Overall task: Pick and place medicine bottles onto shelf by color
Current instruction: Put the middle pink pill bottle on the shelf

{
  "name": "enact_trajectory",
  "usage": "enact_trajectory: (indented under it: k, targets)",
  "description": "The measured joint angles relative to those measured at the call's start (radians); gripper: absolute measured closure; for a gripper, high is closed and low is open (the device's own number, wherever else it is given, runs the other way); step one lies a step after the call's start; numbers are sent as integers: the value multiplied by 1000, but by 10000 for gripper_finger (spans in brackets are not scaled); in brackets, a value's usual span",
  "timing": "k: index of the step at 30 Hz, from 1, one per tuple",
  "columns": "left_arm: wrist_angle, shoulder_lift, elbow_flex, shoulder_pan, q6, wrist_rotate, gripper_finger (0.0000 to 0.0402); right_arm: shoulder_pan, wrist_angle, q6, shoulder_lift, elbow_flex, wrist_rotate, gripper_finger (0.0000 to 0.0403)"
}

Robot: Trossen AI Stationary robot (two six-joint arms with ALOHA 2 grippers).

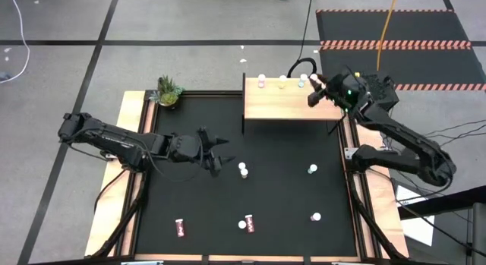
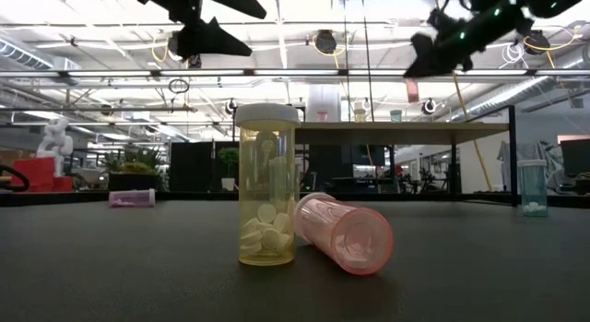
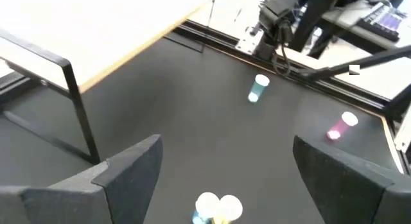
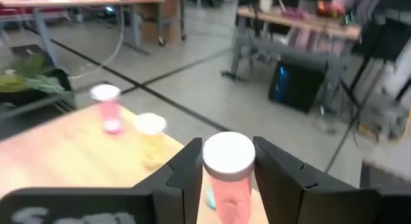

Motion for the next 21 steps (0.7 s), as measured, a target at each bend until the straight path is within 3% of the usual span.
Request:
enact_trajectory:
  k: [6, 12, 21]
  targets:
    - [-2, 0, 0, 10, -27, 0, 53, -195, 17, 39, 95, 0, -190, 286]
    - [-24, 0, -1, 10, -29, -1, 53, -305, 25, 53, 147, 0, -314, 286]
    - [-40, 1, -1, 22, -22, -9, 53, -336, 35, 40, 180, 1, -336, 286]
